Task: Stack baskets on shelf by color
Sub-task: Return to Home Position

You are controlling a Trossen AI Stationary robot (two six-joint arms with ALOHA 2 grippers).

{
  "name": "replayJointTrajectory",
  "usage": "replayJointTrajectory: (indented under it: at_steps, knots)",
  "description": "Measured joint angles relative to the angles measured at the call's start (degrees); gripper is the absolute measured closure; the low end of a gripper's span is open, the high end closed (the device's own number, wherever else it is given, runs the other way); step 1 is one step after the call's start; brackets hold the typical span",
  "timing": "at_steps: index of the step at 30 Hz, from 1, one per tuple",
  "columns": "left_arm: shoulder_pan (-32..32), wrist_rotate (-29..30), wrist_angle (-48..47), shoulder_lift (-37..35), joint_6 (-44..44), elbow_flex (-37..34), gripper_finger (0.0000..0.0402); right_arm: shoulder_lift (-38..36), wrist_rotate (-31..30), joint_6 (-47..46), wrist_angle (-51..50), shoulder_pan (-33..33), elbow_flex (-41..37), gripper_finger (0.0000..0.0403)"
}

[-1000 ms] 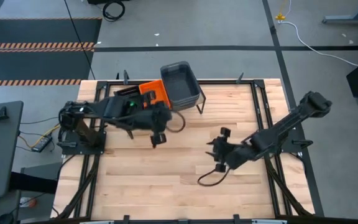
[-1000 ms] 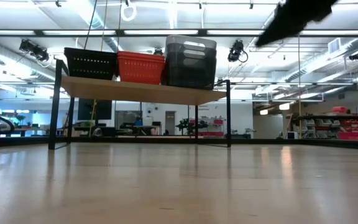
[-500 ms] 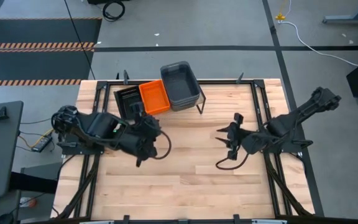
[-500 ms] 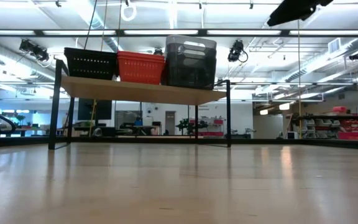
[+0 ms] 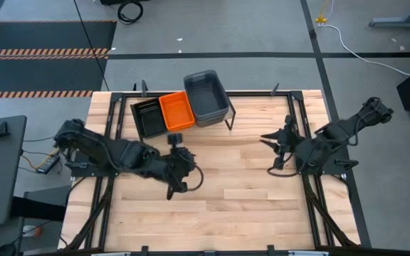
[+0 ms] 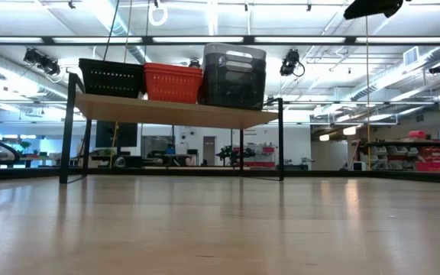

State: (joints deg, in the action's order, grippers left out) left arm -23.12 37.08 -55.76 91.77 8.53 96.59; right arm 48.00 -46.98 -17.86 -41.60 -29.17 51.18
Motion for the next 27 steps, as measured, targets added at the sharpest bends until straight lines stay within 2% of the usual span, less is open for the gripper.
replayJointTrajectory:
  at_steps: [3,6,9,14,19,22,27]
  knots:
    - [3.62,-12.08,14.72,-2.74,-6.24,-6.66,0.0286,-2.51,1.02,1.78,-0.04,1.11,0.00,0.0353]
    - [7.38,-22.36,24.66,-4.48,-9.40,-11.49,0.0286,-4.58,4.48,4.21,0.75,2.50,-0.05,0.0380]
    - [10.54,-27.55,30.29,-6.17,-10.66,-15.20,0.0286,-6.91,10.00,8.98,7.31,3.92,-2.07,0.0396]
    - [12.81,-28.59,32.12,-8.10,-10.68,-19.79,0.0286,-11.43,20.72,16.36,22.19,7.29,-10.13,0.0389]
    - [11.80,-28.80,37.45,-12.57,-10.76,-26.81,0.0295,-16.37,25.92,17.52,32.40,11.96,-21.07,0.0397]
    - [11.46,-28.77,43.80,-17.20,-10.71,-34.28,0.0322,-19.37,28.29,16.81,36.01,14.73,-26.85,0.0396]
    - [11.72,-28.58,52.01,-27.25,-10.26,-46.31,0.0384,-24.95,30.45,16.15,37.07,17.68,-32.08,0.0393]
